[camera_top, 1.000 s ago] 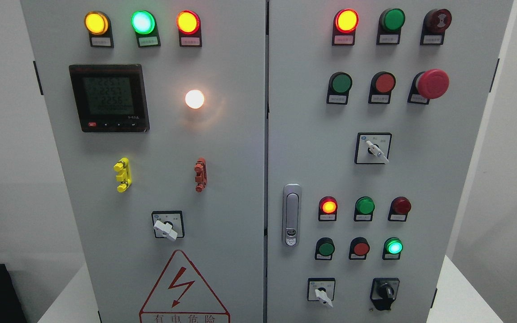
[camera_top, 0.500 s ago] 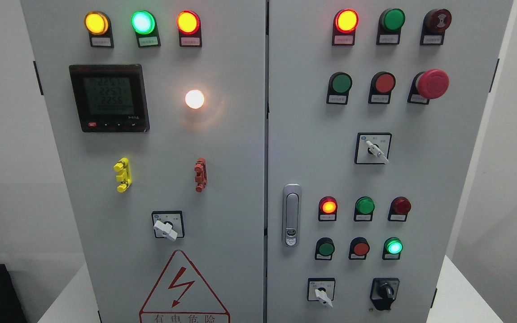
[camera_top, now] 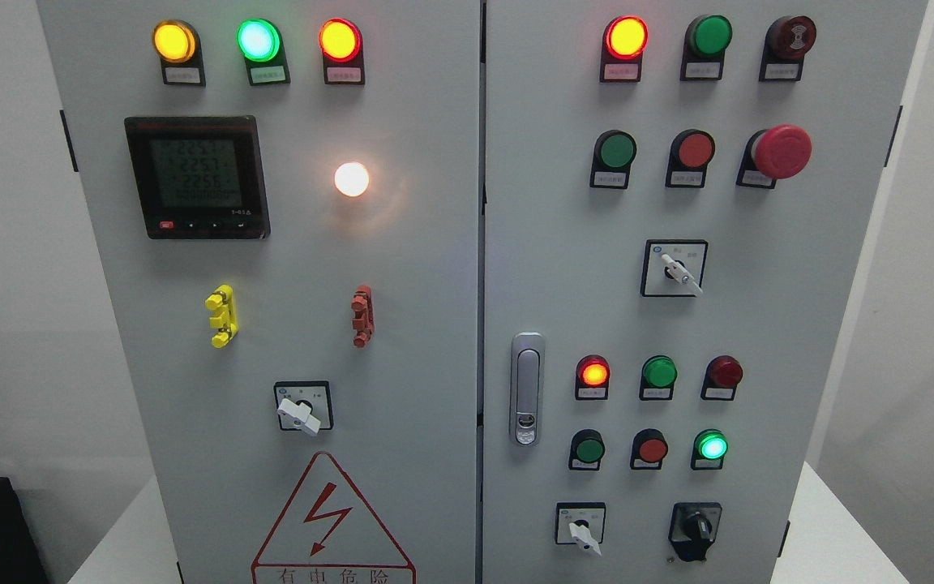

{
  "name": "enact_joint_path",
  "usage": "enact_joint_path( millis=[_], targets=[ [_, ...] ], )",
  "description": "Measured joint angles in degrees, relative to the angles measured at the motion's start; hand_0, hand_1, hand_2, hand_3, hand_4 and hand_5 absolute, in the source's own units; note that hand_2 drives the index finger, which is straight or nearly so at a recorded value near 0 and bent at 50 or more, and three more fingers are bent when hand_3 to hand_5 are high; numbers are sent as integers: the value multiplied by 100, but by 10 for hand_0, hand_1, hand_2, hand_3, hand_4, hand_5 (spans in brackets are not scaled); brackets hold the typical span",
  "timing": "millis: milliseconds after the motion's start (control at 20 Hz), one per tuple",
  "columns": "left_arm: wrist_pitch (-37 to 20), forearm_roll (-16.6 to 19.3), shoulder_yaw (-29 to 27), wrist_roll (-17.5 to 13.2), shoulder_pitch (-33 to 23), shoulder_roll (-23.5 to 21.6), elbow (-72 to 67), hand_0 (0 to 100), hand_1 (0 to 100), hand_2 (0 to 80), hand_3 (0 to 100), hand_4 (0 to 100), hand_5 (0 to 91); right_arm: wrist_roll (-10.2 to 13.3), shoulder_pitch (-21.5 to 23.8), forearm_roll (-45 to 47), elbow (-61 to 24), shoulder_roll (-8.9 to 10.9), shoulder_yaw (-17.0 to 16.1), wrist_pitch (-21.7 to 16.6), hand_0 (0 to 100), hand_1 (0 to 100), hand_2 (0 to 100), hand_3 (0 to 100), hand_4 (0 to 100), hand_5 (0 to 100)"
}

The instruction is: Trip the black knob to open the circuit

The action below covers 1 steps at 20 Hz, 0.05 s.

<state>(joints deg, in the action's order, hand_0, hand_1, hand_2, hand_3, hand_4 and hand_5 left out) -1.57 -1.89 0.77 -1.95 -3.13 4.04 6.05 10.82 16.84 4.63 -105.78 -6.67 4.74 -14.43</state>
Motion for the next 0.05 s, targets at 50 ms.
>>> enact_joint_path(
  millis=[50],
  targets=[
    [0,0,0,0,0,0,0,120,389,0,0,0,0,0,1,0,0,0,0,0,0,0,0,141,39,0]
  ],
)
